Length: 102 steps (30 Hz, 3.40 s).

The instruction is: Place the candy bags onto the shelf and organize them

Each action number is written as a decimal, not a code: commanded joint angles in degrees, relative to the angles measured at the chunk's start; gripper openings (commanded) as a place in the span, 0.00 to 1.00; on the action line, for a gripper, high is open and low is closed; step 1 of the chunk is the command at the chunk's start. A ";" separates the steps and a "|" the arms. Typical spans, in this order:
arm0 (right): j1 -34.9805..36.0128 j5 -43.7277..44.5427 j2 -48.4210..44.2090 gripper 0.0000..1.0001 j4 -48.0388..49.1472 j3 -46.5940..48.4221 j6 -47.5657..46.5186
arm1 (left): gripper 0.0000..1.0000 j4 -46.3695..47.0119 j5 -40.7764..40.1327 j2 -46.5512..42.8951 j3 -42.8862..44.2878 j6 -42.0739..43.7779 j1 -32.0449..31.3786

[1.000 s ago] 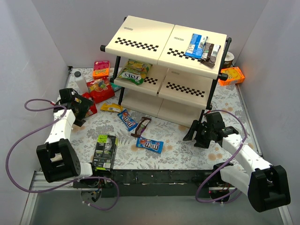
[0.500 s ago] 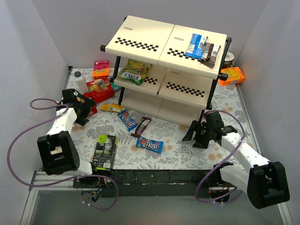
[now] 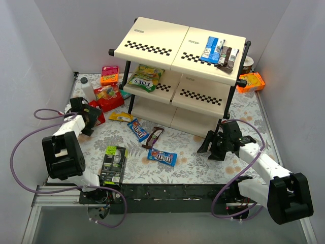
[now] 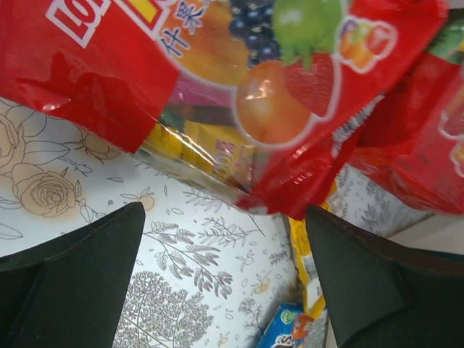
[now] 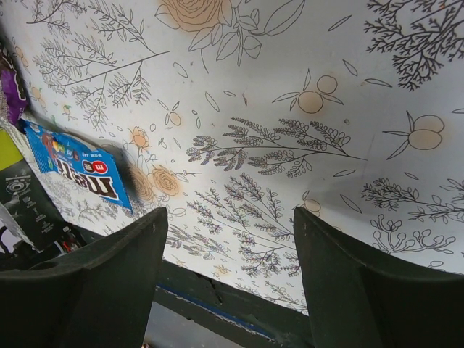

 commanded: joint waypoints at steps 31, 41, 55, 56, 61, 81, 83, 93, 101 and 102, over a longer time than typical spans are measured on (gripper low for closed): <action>-0.19 -1.35 0.07 0.74 1.62 1.53 -0.60 | 0.00 -2.87 14.44 -15.57 -11.52 0.04 -1.67; -0.19 -2.94 0.77 0.74 2.24 1.97 -0.86 | 0.00 -1.91 29.11 -23.85 -7.23 8.12 -12.21; -0.01 -7.41 -2.91 0.78 5.40 1.00 0.19 | 0.00 8.64 47.84 -19.81 -7.66 20.16 -36.02; 0.07 -7.85 -3.27 0.79 5.93 0.83 0.19 | 0.00 9.95 49.50 -19.72 -8.01 20.95 -37.00; 0.42 -10.23 -4.50 0.81 9.01 -0.32 0.72 | 0.42 10.40 45.04 -18.49 -10.73 19.65 -40.61; 23.71 7.07 0.25 0.83 20.86 7.06 0.19 | 0.74 -3.31 17.96 -29.92 -16.45 4.79 -40.70; 26.25 11.90 0.86 0.81 21.75 8.03 0.46 | 0.73 -2.88 18.14 -28.69 -17.94 4.88 -40.70; 33.21 22.11 12.26 0.78 25.89 16.54 -2.44 | 0.61 -2.79 20.07 -23.68 -20.93 6.46 -40.70; 39.18 26.07 22.04 0.77 19.47 21.57 -2.53 | 0.62 -2.43 20.34 -24.29 -20.32 7.95 -40.78; 39.36 25.89 22.30 0.78 19.29 21.31 -2.44 | 0.62 -2.43 20.42 -24.37 -20.06 7.95 -40.78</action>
